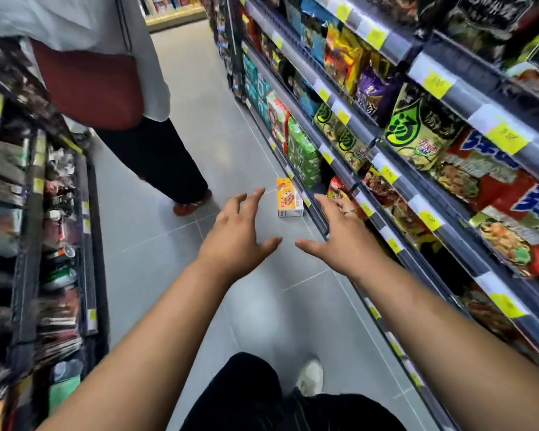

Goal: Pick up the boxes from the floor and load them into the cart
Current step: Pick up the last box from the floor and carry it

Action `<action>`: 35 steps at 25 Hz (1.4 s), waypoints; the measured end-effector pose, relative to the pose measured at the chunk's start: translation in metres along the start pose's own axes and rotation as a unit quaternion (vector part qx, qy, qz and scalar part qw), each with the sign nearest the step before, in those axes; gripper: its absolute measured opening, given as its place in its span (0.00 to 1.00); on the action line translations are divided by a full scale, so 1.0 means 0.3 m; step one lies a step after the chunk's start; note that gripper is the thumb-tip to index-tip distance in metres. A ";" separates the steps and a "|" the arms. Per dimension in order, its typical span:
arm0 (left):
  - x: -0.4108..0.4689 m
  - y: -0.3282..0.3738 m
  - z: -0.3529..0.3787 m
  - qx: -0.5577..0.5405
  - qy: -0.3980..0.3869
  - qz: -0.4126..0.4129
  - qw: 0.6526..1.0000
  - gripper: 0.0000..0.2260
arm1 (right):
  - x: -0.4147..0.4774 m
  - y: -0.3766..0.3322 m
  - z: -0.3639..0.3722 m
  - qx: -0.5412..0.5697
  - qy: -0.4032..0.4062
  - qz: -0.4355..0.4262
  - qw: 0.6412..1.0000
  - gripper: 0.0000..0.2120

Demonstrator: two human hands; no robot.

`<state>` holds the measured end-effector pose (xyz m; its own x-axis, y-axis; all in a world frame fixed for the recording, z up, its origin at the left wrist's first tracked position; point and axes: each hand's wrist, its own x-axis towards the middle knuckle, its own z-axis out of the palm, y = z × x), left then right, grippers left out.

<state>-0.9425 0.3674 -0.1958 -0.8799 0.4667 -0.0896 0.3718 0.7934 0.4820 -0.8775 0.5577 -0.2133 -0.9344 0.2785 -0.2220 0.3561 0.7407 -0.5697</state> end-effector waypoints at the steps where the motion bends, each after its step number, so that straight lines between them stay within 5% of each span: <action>1: 0.076 -0.014 0.012 0.000 -0.007 0.000 1.000 0.39 | 0.075 0.008 -0.001 0.000 -0.005 0.004 1.000 0.44; 16: 1.379 -0.462 0.449 -0.028 -0.102 0.000 0.994 0.35 | 1.296 0.224 0.363 -0.031 0.003 0.129 0.991 0.46; 29: 1.931 -1.009 1.614 -0.015 -0.147 -0.122 0.981 0.35 | 2.052 1.032 1.327 0.006 -0.060 0.225 0.972 0.46; 35: 2.151 -1.230 2.089 -0.045 -0.186 -0.180 0.965 0.40 | 2.312 1.319 1.703 -0.067 -0.104 0.229 0.966 0.41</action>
<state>-1.4619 0.6206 -0.9776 -0.7732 0.2893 -0.5644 0.0203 0.9007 0.4339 -1.3817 0.7317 -0.9971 -0.6530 0.4767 -0.5886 0.7146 0.6453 -0.2702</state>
